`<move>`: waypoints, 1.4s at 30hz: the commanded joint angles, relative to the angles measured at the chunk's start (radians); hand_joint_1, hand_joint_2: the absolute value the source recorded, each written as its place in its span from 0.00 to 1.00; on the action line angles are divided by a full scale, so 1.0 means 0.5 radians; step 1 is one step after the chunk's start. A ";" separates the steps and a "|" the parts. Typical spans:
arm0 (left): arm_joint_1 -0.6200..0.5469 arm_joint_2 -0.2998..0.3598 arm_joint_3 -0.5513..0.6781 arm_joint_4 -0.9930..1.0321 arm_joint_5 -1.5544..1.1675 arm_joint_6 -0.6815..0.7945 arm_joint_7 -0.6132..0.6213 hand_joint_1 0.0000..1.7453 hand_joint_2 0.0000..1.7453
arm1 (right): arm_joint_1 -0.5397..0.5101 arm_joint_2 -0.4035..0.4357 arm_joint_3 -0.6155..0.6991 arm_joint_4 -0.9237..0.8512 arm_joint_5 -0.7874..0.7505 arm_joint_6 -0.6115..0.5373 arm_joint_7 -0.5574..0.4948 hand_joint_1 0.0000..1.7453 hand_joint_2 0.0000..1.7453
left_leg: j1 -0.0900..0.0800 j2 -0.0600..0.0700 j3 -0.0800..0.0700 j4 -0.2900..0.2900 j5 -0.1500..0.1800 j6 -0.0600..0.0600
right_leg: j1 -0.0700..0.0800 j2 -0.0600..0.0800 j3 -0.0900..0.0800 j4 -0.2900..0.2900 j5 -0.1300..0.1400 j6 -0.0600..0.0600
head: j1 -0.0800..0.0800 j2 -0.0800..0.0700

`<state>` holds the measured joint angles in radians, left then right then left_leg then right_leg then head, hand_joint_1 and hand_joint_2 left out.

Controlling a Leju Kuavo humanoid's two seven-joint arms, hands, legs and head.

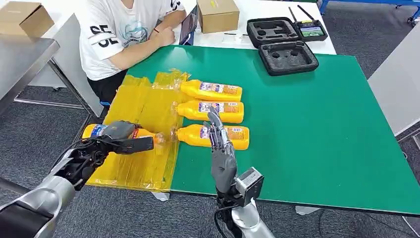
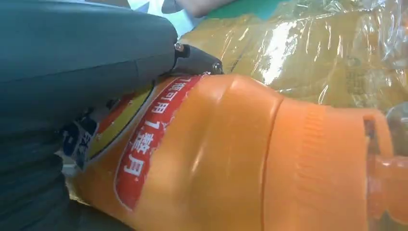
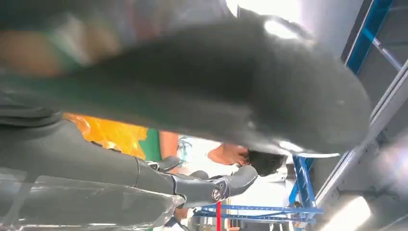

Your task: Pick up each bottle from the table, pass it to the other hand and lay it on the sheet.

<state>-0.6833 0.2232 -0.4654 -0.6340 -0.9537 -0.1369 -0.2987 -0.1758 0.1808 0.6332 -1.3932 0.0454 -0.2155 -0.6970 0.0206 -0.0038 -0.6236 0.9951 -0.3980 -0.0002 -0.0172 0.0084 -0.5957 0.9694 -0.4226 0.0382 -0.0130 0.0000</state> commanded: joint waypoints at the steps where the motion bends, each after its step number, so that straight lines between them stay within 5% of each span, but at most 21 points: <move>1: -0.032 -0.068 -0.055 0.194 0.170 -0.206 -0.094 0.00 0.00 | -0.169 -0.035 0.086 0.257 0.007 0.011 0.000 0.00 0.00 | 0.000 0.001 0.009 -0.002 -0.002 0.002 | 0.001 0.000 0.009 -0.003 -0.001 -0.002 | 0.000 0.000; 6: -0.036 -0.077 -0.057 0.212 0.327 -0.399 -0.202 0.00 0.00 | -0.196 -0.016 0.073 0.314 -0.007 -0.002 0.014 0.00 0.00 | 0.000 0.001 0.010 -0.002 -0.003 0.002 | 0.001 -0.002 0.011 -0.003 -0.002 -0.002 | 0.001 0.000; 7: -0.045 -0.086 -0.056 0.214 0.349 -0.417 -0.209 0.00 0.00 | -0.205 -0.013 0.069 0.319 -0.010 -0.006 0.019 0.00 1.00 | 0.000 0.003 0.013 -0.002 -0.004 0.003 | 0.001 -0.001 0.015 -0.003 -0.003 -0.003 | -0.001 0.000; 17: -0.069 -0.136 0.139 0.215 0.824 -0.766 -0.362 0.00 0.00 | -0.213 -0.018 0.069 0.362 0.002 -0.051 0.056 0.00 1.00 | -0.001 -0.001 0.016 -0.003 -0.002 0.003 | 0.000 -0.004 0.018 -0.003 -0.002 -0.002 | 0.000 -0.001; 21: -0.047 -0.141 0.193 0.141 0.949 -0.662 -0.406 0.00 0.00 | -0.193 -0.025 0.067 0.340 0.013 -0.058 0.058 0.00 1.00 | 0.000 0.001 0.018 -0.002 -0.003 0.003 | 0.001 -0.003 0.021 -0.003 -0.003 -0.003 | 0.001 0.000; 26: -0.018 -0.304 0.336 -0.075 0.722 0.976 -0.448 0.00 0.00 | -0.127 -0.025 0.045 0.248 0.082 -0.073 0.080 0.00 1.00 | 0.000 -0.008 0.014 -0.001 -0.002 0.003 | 0.001 -0.012 0.017 -0.002 -0.004 -0.003 | 0.000 0.000; 28: 0.034 -0.313 0.351 -0.143 0.622 1.275 -0.473 0.00 0.00 | -0.131 -0.014 0.061 0.272 0.082 -0.065 0.083 0.00 1.00 | 0.001 -0.008 0.009 0.000 0.000 0.002 | 0.002 -0.012 0.012 -0.002 -0.003 -0.002 | 0.001 0.000; 36: 0.097 -0.319 0.397 -0.220 0.659 1.415 -0.520 0.00 0.00 | -0.159 -0.008 0.081 0.308 0.072 -0.060 0.083 0.00 1.00 | 0.000 -0.002 0.010 0.000 -0.002 0.002 | 0.001 -0.005 0.012 -0.002 -0.003 -0.002 | 0.000 0.000; 38: 0.110 -0.326 0.430 -0.237 0.600 1.649 -0.540 0.00 0.00 | -0.178 -0.031 0.115 0.305 0.095 -0.054 0.086 0.00 1.00 | 0.001 -0.002 0.011 0.001 -0.003 0.003 | 0.002 -0.005 0.013 -0.001 -0.004 -0.003 | 0.000 0.000; 39: 0.136 -0.326 0.486 -0.295 0.593 1.670 -0.560 0.00 1.00 | -0.186 -0.042 0.126 0.301 0.126 -0.072 0.093 0.00 1.00 | 0.000 -0.002 0.010 0.000 -0.002 0.002 | 0.001 -0.005 0.012 -0.001 -0.003 -0.002 | 0.000 0.000; 42: 0.180 -0.348 0.603 -0.367 0.543 1.670 -0.585 0.00 1.00 | -0.186 -0.050 0.121 0.294 0.133 -0.077 0.096 0.00 1.00 | 0.001 -0.001 0.017 0.002 -0.006 0.004 | 0.003 -0.006 0.020 0.000 -0.007 -0.005 | 0.001 0.000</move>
<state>-0.6257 0.0862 -0.2903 -0.7508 -0.6348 0.5967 -0.5669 -0.2252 0.1949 0.6493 -1.2833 0.0870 -0.2457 -0.6596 0.0206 -0.0047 -0.6219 0.9953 -0.3978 0.0000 -0.0172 0.0068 -0.5933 0.9693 -0.4228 0.0385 -0.0126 0.0000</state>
